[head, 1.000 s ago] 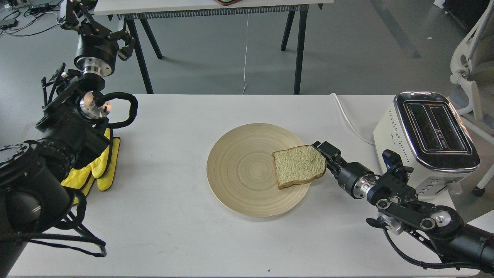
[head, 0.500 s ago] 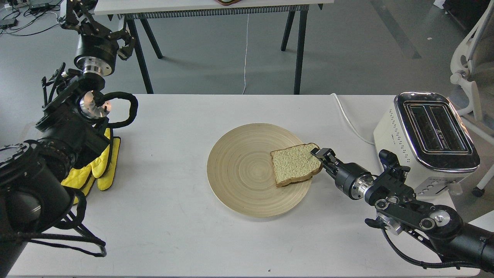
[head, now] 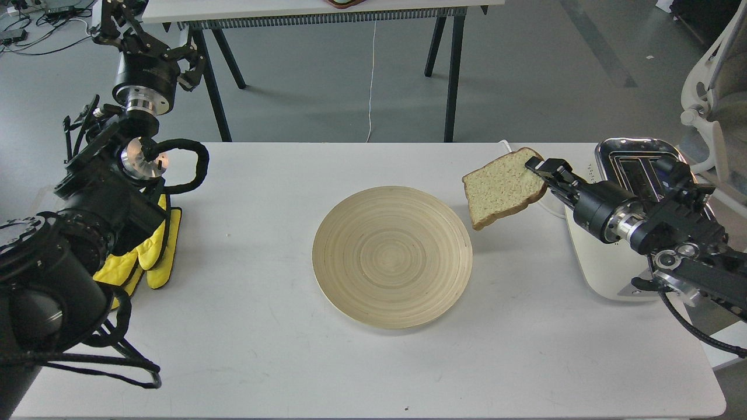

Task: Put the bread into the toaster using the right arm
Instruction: 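Lift the bread slice and carry it above the toaster slot, then lower the bread into the toaster slot and release it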

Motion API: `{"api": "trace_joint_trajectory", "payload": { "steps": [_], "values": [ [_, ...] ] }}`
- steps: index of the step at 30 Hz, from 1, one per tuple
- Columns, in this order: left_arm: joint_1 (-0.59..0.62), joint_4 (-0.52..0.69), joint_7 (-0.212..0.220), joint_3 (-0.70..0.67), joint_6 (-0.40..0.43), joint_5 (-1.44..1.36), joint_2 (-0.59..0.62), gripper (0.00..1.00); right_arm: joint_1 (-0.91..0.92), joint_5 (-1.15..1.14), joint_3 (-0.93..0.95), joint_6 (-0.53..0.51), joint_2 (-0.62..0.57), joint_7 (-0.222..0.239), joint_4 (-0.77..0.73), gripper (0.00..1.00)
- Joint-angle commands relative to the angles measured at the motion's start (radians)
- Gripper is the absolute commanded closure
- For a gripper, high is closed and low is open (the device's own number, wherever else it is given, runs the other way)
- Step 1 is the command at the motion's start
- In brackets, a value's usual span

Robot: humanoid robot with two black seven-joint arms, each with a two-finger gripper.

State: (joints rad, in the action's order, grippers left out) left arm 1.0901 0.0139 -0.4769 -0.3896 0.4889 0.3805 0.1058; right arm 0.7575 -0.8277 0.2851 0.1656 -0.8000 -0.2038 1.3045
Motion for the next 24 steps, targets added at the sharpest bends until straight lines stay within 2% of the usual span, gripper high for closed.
{"api": "trace_joint_trajectory", "payload": {
  "steps": [1,9,13,17,24],
  "values": [
    [0.001,0.000,0.000,0.000,0.000,0.000,0.000,0.00,0.060,-0.118,0.000,0.000,-0.160,-0.002,0.028,0.95],
    [0.001,0.000,0.000,0.000,0.000,0.000,0.000,0.00,0.082,-0.261,0.000,0.000,-0.399,0.004,0.053,0.95],
    [0.001,0.000,0.001,0.002,0.000,0.000,0.000,0.00,0.069,-0.286,-0.001,0.000,-0.461,0.038,0.065,0.95],
    [-0.001,0.000,0.001,0.002,0.000,-0.002,0.000,0.00,0.051,-0.286,-0.043,0.000,-0.482,0.041,0.099,0.95],
    [0.001,0.000,0.001,0.002,0.000,-0.002,0.000,0.00,0.046,-0.277,-0.066,0.009,-0.452,0.043,0.102,0.95]
  ]
}}
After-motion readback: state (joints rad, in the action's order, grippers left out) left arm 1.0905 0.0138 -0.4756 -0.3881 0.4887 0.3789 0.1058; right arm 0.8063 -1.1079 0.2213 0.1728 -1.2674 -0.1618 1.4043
